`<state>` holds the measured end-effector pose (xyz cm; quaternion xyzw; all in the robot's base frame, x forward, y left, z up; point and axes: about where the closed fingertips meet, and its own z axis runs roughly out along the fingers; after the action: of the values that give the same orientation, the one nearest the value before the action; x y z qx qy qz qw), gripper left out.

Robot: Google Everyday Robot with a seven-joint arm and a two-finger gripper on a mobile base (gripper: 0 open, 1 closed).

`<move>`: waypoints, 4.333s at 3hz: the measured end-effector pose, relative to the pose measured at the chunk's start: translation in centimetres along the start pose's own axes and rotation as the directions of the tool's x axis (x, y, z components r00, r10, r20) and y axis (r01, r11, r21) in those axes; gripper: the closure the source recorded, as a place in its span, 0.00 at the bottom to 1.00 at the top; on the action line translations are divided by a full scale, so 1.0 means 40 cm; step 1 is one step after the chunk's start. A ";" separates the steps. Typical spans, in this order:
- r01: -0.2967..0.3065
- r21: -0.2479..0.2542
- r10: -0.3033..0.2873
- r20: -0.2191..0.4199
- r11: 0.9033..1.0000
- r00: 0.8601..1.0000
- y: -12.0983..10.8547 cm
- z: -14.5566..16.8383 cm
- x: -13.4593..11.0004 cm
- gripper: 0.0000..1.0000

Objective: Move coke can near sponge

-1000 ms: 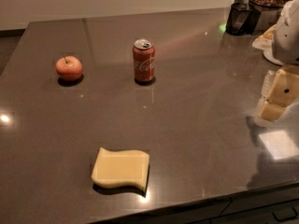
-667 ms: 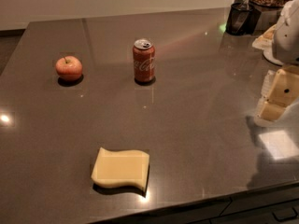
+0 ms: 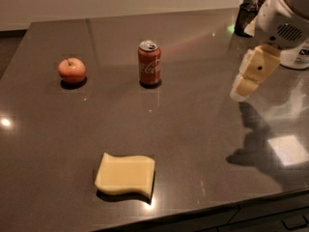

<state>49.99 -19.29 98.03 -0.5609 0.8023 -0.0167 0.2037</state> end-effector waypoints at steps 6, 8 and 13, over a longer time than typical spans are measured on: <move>-0.026 -0.053 0.037 0.225 0.998 0.974 -0.162 0.323 -0.430 0.00; 0.018 -0.113 0.012 0.259 0.993 0.966 -0.129 0.366 -0.498 0.18; 0.327 -0.095 -0.275 0.353 0.940 0.894 0.087 0.176 -0.450 1.00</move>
Offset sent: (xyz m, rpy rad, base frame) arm 0.1208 0.0846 -0.0125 0.1582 -0.1170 -0.0655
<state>54.50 -0.27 96.22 -0.6872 0.6580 0.1085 0.2883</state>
